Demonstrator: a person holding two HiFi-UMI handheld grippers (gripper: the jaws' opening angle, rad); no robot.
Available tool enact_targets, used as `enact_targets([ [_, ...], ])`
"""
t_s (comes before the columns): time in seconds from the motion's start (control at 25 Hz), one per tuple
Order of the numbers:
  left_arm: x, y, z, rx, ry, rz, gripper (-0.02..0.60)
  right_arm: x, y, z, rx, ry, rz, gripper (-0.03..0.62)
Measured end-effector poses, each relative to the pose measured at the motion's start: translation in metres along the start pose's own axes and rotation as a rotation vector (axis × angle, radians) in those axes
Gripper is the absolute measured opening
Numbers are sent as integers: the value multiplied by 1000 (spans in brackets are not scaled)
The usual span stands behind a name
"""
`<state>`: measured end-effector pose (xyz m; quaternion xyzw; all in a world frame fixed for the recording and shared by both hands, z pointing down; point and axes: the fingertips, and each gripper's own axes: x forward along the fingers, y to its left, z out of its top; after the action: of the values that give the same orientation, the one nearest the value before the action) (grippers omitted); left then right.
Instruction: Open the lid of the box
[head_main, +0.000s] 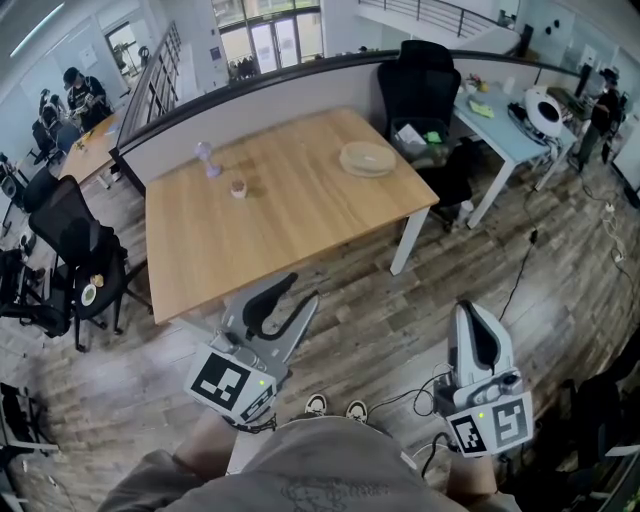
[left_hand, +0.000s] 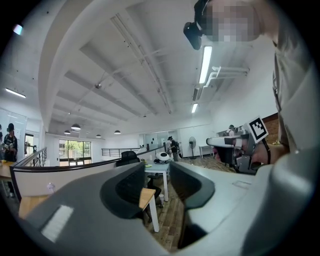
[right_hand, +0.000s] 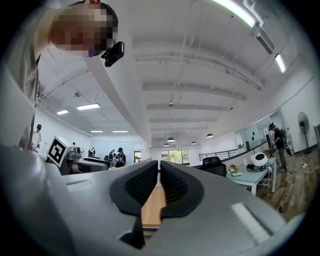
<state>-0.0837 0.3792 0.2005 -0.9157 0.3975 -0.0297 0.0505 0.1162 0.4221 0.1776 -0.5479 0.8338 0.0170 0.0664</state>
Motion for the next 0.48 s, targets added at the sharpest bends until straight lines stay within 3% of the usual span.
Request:
enact_targets([
  [0.04,1,0,0,5,1,9,197,0,-1,2,-12,-9,-4,32],
  [0.16,6,1,-3,29,14,38,328,0,-8,7,-59,-17,-20,198],
  [0.48,19,-4,-14,37,45,71,360,-6,-24,4,-46,-11,3,198],
])
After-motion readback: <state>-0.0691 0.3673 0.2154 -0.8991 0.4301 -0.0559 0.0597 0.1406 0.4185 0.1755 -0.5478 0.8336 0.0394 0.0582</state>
